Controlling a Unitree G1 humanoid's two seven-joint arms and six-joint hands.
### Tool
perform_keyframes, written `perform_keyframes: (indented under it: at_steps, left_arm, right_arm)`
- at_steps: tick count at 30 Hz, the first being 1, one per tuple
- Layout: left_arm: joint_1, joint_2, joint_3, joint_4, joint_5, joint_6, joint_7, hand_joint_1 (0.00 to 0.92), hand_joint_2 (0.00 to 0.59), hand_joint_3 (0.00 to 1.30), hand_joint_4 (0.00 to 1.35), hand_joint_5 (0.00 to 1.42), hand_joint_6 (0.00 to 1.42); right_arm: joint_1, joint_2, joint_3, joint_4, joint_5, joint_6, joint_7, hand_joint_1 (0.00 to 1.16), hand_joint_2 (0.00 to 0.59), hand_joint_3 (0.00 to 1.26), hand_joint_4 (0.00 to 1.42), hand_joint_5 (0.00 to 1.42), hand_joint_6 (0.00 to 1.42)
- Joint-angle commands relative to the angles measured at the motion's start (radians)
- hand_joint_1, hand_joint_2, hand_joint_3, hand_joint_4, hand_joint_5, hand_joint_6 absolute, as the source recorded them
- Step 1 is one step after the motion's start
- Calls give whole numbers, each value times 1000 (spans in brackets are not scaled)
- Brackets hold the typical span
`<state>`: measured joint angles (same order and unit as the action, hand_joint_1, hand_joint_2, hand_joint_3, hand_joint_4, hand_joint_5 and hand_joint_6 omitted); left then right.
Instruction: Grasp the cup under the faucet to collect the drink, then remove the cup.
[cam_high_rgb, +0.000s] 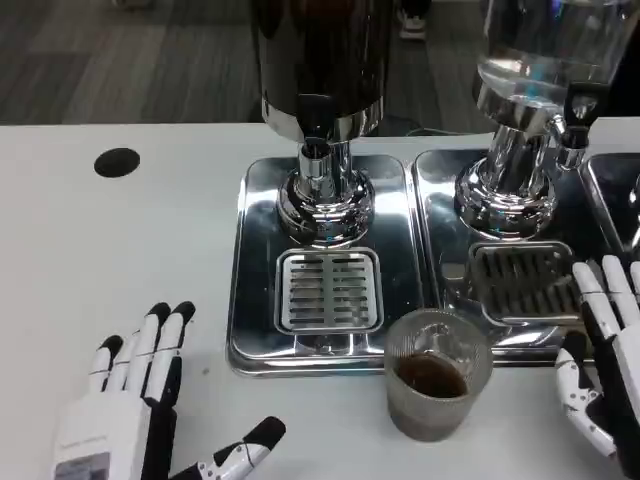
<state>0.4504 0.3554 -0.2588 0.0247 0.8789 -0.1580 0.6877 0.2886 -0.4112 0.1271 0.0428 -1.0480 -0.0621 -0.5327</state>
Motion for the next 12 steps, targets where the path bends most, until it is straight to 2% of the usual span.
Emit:
perform_keyframes:
  at_steps: [1,12]
  left_arm:
    - [11,4,-9,-22,28,0,8,0,99,51,0,103,49]
    - [34,-5,1,-29,33,-4,16,0,98,56,0,103,48]
  right_arm:
    - [3,-15,10,10,26,-4,-25,0,586,66,0,0,0]
    - [-7,-27,34,11,43,-7,-33,0,586,64,0,0,0]
